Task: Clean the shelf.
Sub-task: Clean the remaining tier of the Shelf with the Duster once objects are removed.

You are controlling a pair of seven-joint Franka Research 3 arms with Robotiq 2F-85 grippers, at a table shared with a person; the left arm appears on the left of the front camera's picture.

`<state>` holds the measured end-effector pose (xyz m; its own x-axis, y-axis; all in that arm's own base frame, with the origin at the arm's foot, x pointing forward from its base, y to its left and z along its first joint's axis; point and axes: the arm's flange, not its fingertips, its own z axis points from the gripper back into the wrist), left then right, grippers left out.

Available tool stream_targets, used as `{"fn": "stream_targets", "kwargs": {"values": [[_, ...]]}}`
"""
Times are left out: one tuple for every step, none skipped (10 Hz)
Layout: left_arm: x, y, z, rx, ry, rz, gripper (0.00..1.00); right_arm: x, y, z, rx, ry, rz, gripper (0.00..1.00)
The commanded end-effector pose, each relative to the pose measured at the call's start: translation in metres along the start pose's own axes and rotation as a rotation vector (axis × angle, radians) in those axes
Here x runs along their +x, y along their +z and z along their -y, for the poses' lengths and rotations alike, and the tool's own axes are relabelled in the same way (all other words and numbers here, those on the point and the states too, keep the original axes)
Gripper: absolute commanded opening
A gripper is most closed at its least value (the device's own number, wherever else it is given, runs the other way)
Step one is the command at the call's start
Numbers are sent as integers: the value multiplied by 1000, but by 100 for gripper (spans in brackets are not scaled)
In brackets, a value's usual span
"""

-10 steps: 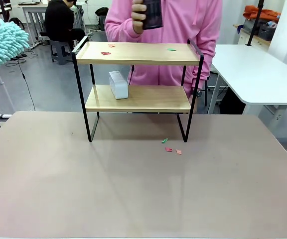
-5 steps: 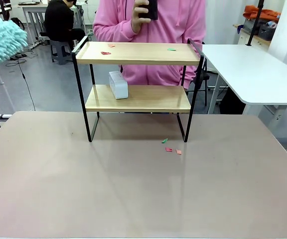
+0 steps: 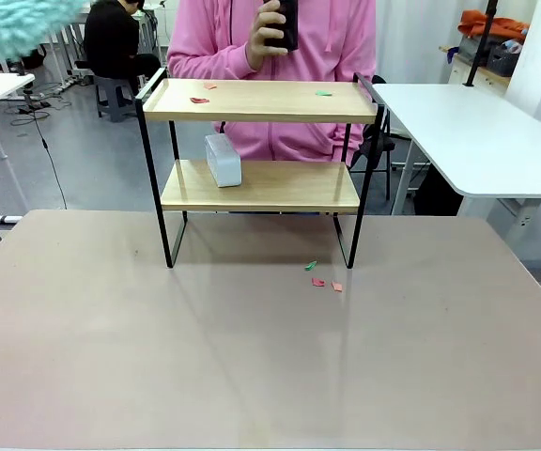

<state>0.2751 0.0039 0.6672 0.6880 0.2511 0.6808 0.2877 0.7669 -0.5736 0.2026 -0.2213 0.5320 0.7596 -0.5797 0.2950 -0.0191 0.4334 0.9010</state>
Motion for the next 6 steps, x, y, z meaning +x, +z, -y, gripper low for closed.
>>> {"fn": "stream_targets", "kwargs": {"values": [[10,-47,23,44,30,-158,12,2,-2,0,18,25,9,100],[0,0,0,0,0,0,12,2,-2,0,18,25,9,100],[0,0,0,0,0,0,12,2,-2,0,18,25,9,100],[0,0,0,0,0,0,12,2,-2,0,18,25,9,100],[0,0,0,0,0,0,12,2,-2,0,18,25,9,100],[5,-12,6,8,13,-36,12,2,-2,0,18,25,9,100]]}}
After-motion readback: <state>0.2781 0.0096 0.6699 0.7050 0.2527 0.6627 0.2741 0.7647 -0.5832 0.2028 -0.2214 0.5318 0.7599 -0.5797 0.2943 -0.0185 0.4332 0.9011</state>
